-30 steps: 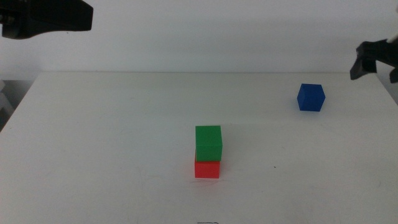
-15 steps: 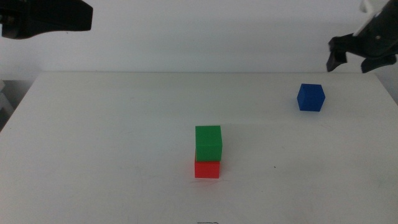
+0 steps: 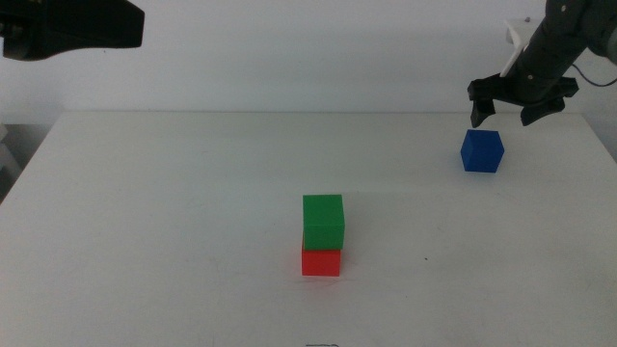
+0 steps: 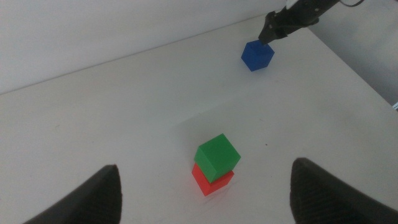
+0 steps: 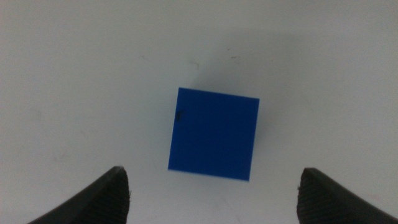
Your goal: Stack red cubes first, then green, then blue cubes in a specific spot.
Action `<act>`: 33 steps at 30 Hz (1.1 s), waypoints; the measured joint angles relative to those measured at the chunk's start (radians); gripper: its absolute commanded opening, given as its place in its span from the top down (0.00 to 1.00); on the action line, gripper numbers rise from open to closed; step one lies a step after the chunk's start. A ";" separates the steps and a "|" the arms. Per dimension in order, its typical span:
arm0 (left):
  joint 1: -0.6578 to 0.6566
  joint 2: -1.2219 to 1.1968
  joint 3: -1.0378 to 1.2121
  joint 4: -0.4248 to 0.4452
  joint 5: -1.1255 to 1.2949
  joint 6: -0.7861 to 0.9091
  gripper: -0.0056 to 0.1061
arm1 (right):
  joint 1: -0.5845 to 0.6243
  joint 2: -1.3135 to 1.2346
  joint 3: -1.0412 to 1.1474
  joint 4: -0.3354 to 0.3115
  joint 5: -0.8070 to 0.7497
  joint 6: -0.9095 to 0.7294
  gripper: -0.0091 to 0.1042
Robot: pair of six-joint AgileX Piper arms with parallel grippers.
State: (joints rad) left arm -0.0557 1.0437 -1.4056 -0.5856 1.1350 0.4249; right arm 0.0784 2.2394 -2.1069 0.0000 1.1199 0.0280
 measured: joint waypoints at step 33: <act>0.000 0.000 0.000 0.000 0.000 0.000 0.13 | 0.002 0.151 -0.050 0.000 -0.098 0.053 0.20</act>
State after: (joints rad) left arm -0.0557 1.0437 -1.4056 -0.5856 1.1350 0.4249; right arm 0.0808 2.3904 -2.1572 0.0000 1.0217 0.0814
